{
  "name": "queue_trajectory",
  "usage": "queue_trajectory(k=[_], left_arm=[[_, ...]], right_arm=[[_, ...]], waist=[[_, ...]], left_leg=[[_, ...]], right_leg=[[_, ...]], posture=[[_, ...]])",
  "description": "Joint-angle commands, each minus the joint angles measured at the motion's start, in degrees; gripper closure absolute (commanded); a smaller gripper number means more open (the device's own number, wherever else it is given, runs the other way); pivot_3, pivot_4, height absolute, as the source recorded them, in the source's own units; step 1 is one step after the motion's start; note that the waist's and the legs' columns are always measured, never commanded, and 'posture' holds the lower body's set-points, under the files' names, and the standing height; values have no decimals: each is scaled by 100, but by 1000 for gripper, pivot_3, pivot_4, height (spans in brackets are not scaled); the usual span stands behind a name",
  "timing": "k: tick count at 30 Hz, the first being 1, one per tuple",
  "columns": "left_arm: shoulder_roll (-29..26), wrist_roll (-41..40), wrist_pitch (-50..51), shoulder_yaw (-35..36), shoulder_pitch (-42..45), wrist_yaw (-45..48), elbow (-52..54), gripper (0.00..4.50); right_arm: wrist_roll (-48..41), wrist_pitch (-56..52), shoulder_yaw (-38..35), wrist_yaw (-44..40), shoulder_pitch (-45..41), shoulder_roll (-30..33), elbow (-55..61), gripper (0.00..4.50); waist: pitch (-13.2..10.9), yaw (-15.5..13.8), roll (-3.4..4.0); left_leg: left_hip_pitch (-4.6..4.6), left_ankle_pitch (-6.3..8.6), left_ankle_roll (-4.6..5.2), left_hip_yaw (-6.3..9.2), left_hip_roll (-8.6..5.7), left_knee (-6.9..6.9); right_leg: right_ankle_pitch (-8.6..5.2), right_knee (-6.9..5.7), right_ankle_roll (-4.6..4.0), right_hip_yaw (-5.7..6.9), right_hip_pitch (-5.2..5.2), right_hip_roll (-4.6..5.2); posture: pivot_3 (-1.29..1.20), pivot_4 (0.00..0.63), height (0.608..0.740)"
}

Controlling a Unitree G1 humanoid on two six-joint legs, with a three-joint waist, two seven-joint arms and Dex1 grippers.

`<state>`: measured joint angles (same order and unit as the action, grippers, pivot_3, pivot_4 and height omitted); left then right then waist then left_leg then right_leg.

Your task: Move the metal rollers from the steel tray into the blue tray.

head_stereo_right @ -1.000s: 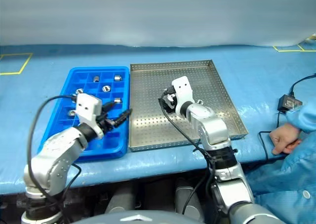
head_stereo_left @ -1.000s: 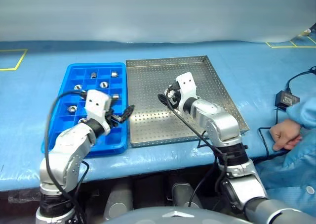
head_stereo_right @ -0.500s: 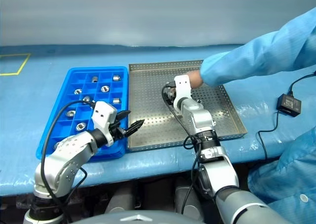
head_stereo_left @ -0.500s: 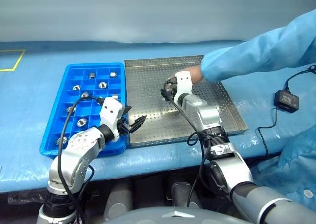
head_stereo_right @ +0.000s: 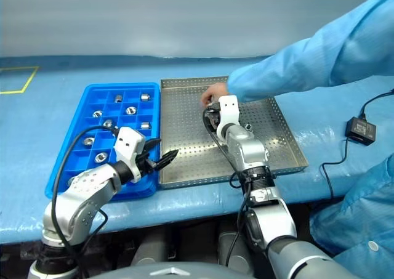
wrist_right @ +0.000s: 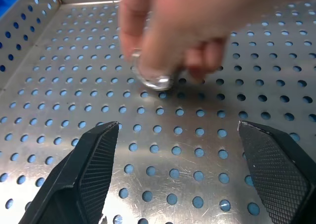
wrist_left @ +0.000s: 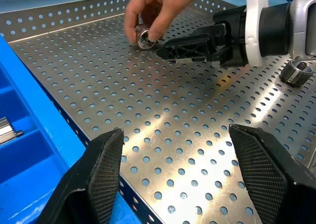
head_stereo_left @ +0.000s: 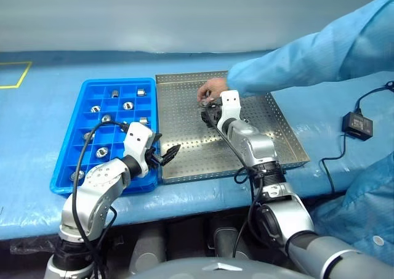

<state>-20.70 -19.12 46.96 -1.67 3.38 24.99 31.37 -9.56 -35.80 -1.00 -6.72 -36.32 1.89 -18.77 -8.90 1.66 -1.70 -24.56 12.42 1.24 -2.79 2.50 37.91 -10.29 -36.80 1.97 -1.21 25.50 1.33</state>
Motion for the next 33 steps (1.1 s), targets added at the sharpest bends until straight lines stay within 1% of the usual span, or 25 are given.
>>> queue_trajectory(k=[1,7,12,19,24,28,33], left_arm=[[-46,-46,-94,9,129,-1,55,798],[-102,-82,-146,82,117,73,-20,798],[-120,-97,-176,106,195,86,-130,798],[-180,-128,-163,245,140,94,-88,798],[-214,-154,-121,312,80,33,26,798],[-225,-213,-91,349,-57,-62,181,798],[-216,-250,-39,385,-198,-162,326,798]], right_arm=[[-127,-282,-57,-59,208,52,834,430],[-357,-913,-68,-206,786,195,2076,430],[-418,-1200,132,-397,918,330,2393,430],[-391,-930,650,-809,776,224,2167,430],[-305,-777,815,-901,660,176,1815,430],[-59,-533,816,-694,707,209,1412,430],[318,-477,832,-327,914,329,1561,430]], waist=[[0,-1,0],[0,31,2],[-1,80,2],[-1,160,2],[-1,154,2],[-1,92,2],[-1,9,2]], left_leg=[[0,0,0,0,0,0],[-1,0,0,1,2,-2],[3,0,0,-2,3,1],[2,0,0,-1,2,-7],[1,0,0,0,3,-5],[1,0,0,0,2,-6],[-2,1,-1,1,4,-9]], right_leg=[[0,0,0,0,0,0],[-1,1,-1,0,2,2],[-2,0,-1,0,1,2],[-4,1,-4,1,4,0],[-3,0,-3,1,3,3],[-3,1,-4,2,3,3],[-4,3,-5,1,6,6]], posture=[[-4,150,740],[-23,150,740],[-40,150,740],[-25,150,740],[3,150,740],[35,150,740],[36,150,740]])
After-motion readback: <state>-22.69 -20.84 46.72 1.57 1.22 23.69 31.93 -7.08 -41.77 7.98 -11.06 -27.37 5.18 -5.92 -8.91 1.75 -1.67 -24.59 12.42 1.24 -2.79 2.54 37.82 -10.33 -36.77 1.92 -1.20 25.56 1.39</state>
